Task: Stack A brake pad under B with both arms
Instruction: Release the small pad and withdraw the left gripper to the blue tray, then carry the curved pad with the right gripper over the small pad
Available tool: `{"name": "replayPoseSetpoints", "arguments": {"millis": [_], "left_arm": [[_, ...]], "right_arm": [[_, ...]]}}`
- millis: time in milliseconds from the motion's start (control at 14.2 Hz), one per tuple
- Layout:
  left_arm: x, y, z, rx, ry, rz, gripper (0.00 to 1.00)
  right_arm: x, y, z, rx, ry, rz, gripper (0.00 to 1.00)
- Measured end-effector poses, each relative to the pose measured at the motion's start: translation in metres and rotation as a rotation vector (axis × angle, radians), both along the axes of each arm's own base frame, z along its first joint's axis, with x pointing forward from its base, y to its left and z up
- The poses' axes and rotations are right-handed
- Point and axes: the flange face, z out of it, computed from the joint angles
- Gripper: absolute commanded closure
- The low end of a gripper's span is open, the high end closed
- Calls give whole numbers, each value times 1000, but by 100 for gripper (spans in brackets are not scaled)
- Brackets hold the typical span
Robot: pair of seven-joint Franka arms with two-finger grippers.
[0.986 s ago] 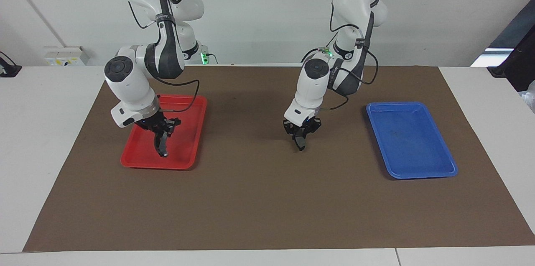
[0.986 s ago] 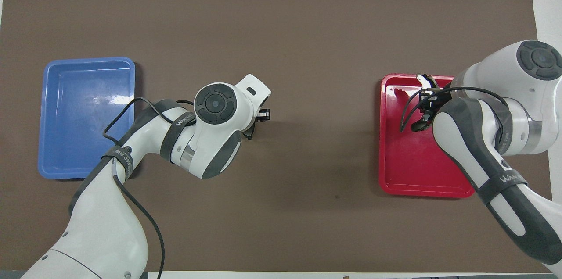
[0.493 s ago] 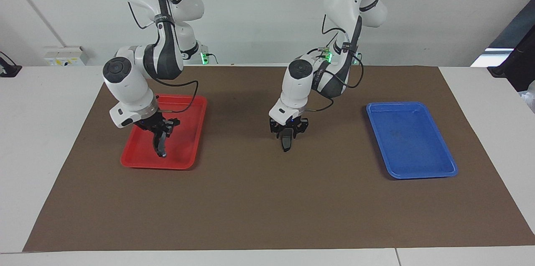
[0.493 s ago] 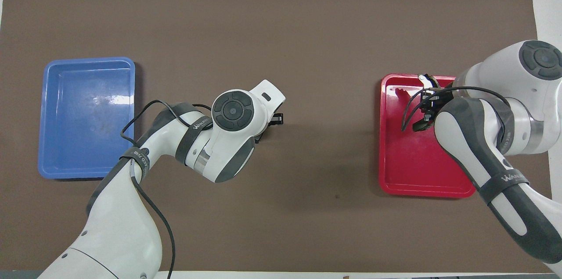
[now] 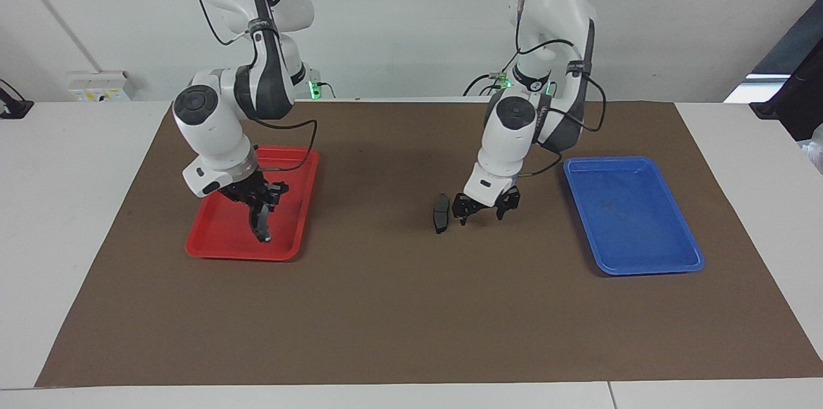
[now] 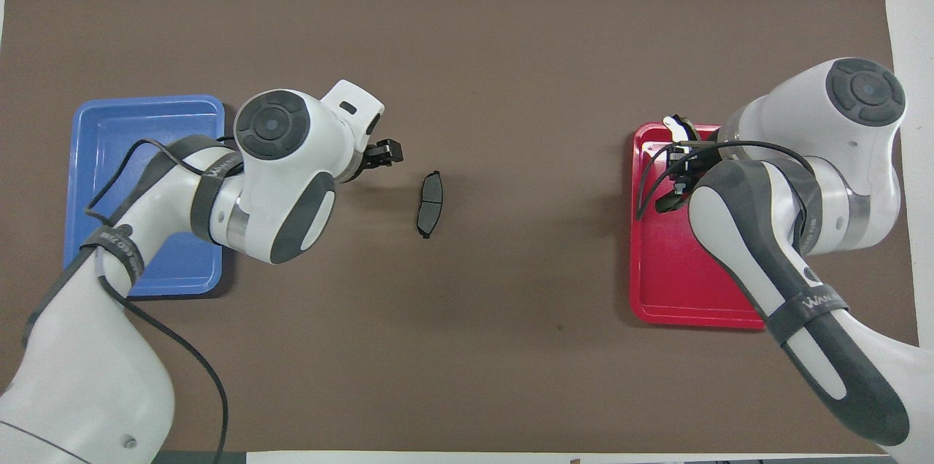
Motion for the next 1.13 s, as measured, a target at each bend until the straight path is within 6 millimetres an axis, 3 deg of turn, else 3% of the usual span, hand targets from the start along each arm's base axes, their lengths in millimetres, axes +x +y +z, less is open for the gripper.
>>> {"name": "replayPoseSetpoints", "arguments": {"millis": [211, 352, 563, 704, 845, 1127], "left_arm": [[9, 63, 46, 16, 20, 65, 0], [13, 112, 73, 26, 19, 22, 0], [14, 182, 110, 43, 50, -50, 0], [12, 220, 138, 47, 78, -88, 0], [11, 249, 169, 47, 101, -116, 0], [8, 281, 219, 46, 98, -122, 0]], "right_arm": [[5, 98, 37, 42, -10, -23, 100], [1, 174, 48, 53, -13, -48, 100], [-3, 263, 18, 46, 7, -84, 100], [-5, 299, -19, 40, 12, -63, 100], [-11, 320, -44, 38, 13, -37, 100], [-37, 344, -64, 16, 48, 11, 100]]}}
